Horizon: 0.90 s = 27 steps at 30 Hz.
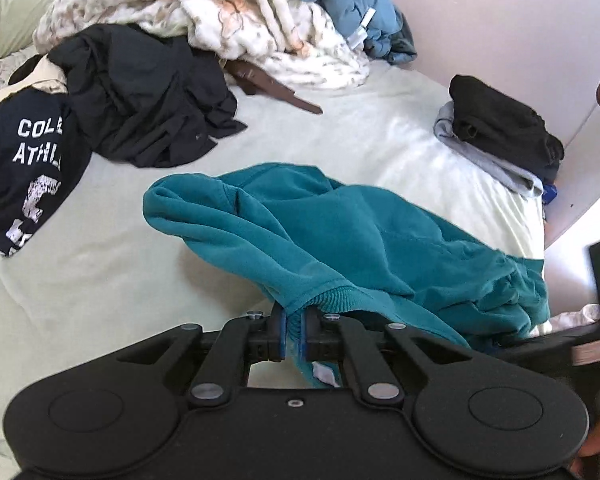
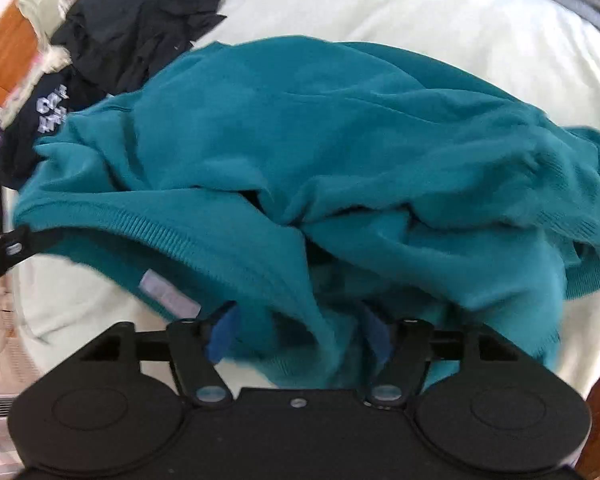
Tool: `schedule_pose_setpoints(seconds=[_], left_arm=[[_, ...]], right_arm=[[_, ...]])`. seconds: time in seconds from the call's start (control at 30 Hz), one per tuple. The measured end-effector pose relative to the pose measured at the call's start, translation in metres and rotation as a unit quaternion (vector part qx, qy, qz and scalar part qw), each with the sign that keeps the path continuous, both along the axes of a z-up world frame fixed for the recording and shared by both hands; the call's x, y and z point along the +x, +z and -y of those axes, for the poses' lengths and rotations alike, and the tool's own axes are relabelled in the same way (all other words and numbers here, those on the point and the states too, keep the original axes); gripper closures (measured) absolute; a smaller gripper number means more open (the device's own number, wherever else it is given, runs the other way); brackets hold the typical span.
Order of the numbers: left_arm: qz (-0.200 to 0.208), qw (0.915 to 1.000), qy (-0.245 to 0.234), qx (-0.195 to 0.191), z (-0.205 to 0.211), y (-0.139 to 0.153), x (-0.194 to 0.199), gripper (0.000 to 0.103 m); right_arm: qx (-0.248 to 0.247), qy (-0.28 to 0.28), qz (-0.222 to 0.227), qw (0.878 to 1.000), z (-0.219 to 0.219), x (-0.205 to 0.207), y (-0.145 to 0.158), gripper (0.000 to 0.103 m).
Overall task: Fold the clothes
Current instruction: 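Lift the sweatshirt by its hem with both tools and shake it out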
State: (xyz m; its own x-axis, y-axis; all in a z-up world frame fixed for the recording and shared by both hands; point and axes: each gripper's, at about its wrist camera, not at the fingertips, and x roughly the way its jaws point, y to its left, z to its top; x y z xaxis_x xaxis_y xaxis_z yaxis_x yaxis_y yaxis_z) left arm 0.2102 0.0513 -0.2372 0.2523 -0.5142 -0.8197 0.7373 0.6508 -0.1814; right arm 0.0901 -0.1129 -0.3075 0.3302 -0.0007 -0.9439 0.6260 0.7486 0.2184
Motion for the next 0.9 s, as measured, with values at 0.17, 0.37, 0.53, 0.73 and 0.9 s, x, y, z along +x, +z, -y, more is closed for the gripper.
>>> schedule_pose_setpoints(seconds=[0.17,0.37,0.53,0.73,0.9], left_arm=[[0.007,0.9997,0.02,-0.009,-0.005,0.016,0.0,0.098],[0.015,0.9992,0.035,-0.013,-0.009,0.033,-0.002,0.098],[0.018,0.9985,0.047,-0.021,-0.017,0.055,-0.016,0.098],[0.029,0.9951,0.076,-0.057,-0.023,0.104,-0.027,0.098],[0.064,0.9864,0.12,-0.093,-0.025,0.161,-0.012,0.098]], right_arm=[[-0.081,0.011,-0.065,0.995,-0.016,0.012,-0.005,0.075],[-0.073,0.007,-0.043,0.996,0.014,-0.019,0.034,0.09],[-0.108,0.042,0.021,0.993,0.032,-0.025,0.102,0.096],[-0.106,0.069,0.101,0.987,0.068,-0.011,0.177,0.096],[-0.094,0.12,0.163,0.975,0.096,0.029,0.239,0.098]])
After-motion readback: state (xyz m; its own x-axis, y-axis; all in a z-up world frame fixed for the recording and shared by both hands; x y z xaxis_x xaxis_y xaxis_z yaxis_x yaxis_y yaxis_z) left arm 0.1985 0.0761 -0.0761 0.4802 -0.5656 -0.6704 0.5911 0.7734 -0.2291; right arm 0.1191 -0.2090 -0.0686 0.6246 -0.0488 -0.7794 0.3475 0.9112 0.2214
